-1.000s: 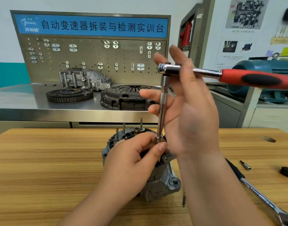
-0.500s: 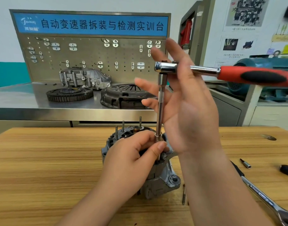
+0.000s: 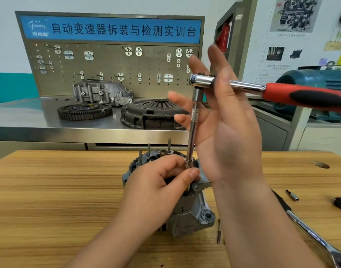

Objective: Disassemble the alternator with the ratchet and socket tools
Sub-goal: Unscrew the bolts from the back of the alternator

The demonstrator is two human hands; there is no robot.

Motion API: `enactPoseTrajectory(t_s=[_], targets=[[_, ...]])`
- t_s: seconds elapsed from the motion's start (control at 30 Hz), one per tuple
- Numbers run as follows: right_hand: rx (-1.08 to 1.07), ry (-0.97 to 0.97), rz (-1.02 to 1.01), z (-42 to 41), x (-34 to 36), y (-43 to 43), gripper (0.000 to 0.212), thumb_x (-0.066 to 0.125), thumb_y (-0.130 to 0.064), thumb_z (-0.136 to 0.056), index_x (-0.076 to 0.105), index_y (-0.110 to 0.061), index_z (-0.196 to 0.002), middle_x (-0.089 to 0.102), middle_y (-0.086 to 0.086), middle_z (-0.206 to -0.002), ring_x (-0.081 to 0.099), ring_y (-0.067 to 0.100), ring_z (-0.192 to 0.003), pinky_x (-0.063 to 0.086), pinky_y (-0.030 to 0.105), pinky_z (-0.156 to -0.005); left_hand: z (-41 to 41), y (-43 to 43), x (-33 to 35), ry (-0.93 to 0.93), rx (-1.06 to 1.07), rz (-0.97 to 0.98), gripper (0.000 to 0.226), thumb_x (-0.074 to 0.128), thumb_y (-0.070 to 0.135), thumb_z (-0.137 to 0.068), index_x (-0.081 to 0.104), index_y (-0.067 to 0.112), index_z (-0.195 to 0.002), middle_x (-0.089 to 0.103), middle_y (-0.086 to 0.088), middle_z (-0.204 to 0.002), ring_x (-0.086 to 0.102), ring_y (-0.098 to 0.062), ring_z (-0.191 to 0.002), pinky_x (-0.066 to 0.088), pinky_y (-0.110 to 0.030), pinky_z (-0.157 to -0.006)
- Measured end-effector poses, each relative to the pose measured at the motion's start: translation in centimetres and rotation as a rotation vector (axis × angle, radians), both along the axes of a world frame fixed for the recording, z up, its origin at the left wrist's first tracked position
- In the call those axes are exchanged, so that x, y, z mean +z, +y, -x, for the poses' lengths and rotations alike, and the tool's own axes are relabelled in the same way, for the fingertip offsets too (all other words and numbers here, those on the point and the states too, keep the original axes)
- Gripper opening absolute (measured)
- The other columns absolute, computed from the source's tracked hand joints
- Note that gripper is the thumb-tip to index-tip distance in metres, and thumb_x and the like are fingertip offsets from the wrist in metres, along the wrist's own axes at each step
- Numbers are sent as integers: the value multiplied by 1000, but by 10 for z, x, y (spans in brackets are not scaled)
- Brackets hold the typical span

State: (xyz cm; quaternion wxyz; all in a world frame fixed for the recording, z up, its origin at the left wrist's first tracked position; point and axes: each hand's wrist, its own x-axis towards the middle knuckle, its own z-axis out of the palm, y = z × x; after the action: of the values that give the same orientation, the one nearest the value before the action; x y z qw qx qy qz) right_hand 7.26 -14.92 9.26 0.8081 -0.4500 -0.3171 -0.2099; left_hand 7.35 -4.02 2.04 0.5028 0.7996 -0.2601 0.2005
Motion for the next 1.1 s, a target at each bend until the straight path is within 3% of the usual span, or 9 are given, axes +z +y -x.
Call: enactPoseTrajectory(t_s=[0.13,0.3,0.43,0.53,0.7,0.8,0.87,0.97,1.1], targets=[[141,160,17,-3,0,-3,46,23,-47,-102,55,-20,-124,75,0,-96,70,18,-69,52,24,-58,2,0,0,-25,-29,-50,28,46,57,-81,62,40,-97,68,23,-74,63,0,-71,52,-30,-62],[-12,24,18,0,-1,3,25,49,-32,-94,64,-26,-113,72,-3,-110,67,17,-85,51,21,-60,2,-3,0,30,0,17,20,56,47,-80,67,31,-88,70,19,-76,65,-6,-72,54,-44,-69],[-160,-97,65,0,-1,3,29,55,-20,-90,62,-28,-117,68,-13,-117,67,10,-91,50,22,-65,0,-3,0,48,4,40,15,60,44,-81,69,31,-82,71,20,-76,65,2,-73,54,-35,-68],[-40,-20,-9,0,-2,2,24,50,-27,-94,63,-29,-113,67,-8,-121,70,16,-80,51,22,-59,-1,-1,-1,13,1,28,21,56,51,-84,66,32,-82,67,20,-65,57,3,-59,41,-18,-55],[156,173,-29,-2,-1,-1,47,28,-46,-100,58,-14,-118,75,-1,-96,69,15,-61,49,19,-48,0,-1,-1,-8,-19,-55,33,45,60,-78,61,42,-100,68,20,-73,63,-3,-71,51,-34,-65],[77,104,-24,0,-2,2,32,43,-41,-96,65,-21,-108,74,-3,-100,68,15,-72,49,19,-51,1,-4,-1,1,10,-35,31,49,58,-76,61,40,-97,70,19,-77,65,-8,-75,54,-43,-69],[11,20,-1,2,-1,3,18,54,-29,-91,69,-27,-102,72,-7,-103,66,16,-83,50,21,-56,1,-5,-1,29,31,17,24,54,54,-81,66,35,-89,70,21,-76,65,-5,-72,54,-43,-69],[-65,-55,19,3,-1,4,26,57,-18,-88,66,-28,-110,70,-15,-103,66,14,-92,51,21,-61,1,-5,0,44,43,14,25,56,50,-74,69,31,-83,70,21,-75,65,1,-73,56,-42,-70],[36,35,-75,1,-1,1,23,45,-28,-98,62,-24,-113,69,-5,-114,69,16,-73,51,21,-56,-1,-2,-1,10,26,-12,21,56,53,-83,65,34,-80,66,21,-67,60,-1,-64,51,-33,-61]])
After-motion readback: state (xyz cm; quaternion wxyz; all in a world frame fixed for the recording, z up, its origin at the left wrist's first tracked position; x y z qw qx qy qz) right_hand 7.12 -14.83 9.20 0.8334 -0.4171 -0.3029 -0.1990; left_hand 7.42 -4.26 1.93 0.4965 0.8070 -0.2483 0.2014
